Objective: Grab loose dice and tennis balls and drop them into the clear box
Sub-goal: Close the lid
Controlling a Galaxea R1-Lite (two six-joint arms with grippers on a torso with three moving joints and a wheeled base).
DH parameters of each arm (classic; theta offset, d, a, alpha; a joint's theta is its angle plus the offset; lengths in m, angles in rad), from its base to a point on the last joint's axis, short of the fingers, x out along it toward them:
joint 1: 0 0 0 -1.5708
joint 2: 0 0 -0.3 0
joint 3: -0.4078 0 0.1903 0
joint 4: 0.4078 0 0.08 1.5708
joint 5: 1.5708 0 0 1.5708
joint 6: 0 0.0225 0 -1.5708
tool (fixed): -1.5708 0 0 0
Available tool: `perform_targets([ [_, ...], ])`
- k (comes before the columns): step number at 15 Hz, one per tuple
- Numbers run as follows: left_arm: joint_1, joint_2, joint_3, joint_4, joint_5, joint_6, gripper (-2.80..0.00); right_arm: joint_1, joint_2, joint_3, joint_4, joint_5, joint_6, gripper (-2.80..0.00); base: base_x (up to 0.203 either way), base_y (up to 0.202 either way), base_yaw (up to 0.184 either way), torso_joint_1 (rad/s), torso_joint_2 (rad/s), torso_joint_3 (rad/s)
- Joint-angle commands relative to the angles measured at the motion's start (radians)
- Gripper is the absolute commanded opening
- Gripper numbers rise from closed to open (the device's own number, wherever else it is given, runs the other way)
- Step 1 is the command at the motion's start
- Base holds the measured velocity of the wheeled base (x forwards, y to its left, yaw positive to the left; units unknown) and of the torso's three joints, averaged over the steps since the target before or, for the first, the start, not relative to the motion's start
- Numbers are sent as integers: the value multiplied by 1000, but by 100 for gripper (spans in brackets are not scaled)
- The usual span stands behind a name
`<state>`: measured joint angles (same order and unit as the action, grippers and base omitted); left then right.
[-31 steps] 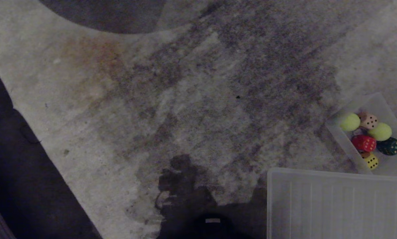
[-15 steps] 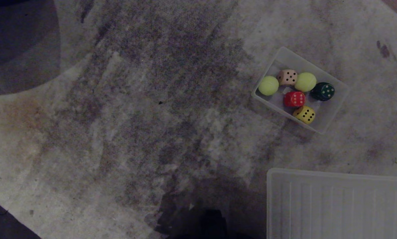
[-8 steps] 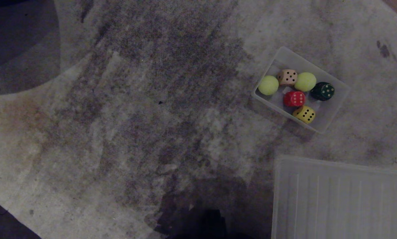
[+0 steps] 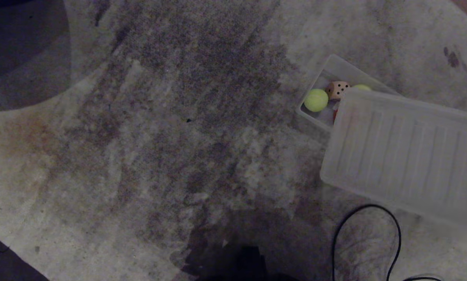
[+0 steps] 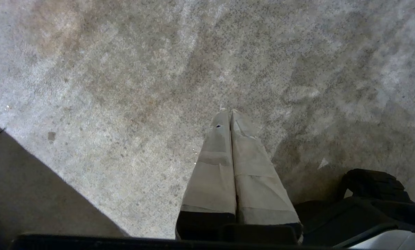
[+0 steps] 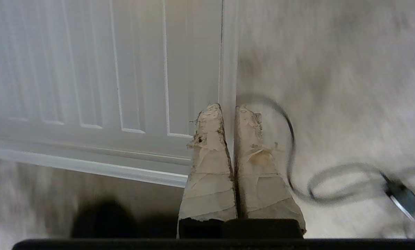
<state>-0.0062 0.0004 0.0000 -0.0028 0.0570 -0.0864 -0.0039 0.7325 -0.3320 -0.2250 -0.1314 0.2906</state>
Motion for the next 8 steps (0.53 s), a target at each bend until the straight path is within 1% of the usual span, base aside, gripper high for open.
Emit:
perform_targets([
  [1,0,1,2,0,1,-1,-280,-10,359,-24,-287,-11,30,-280,0,0,0,0,0,0],
  [3,0,1,2,0,1,-1,-280,-26,530,-83,-407,-17,87,-280,0,0,0,0,0,0],
  [5,0,1,2,0,1,-1,-280,-36,680,-189,-491,-5,142,-280,0,0,0,0,0,0],
  [8,0,1,2,0,1,-1,-280,-41,856,-302,-629,18,185,-280,0,0,0,0,0,0],
])
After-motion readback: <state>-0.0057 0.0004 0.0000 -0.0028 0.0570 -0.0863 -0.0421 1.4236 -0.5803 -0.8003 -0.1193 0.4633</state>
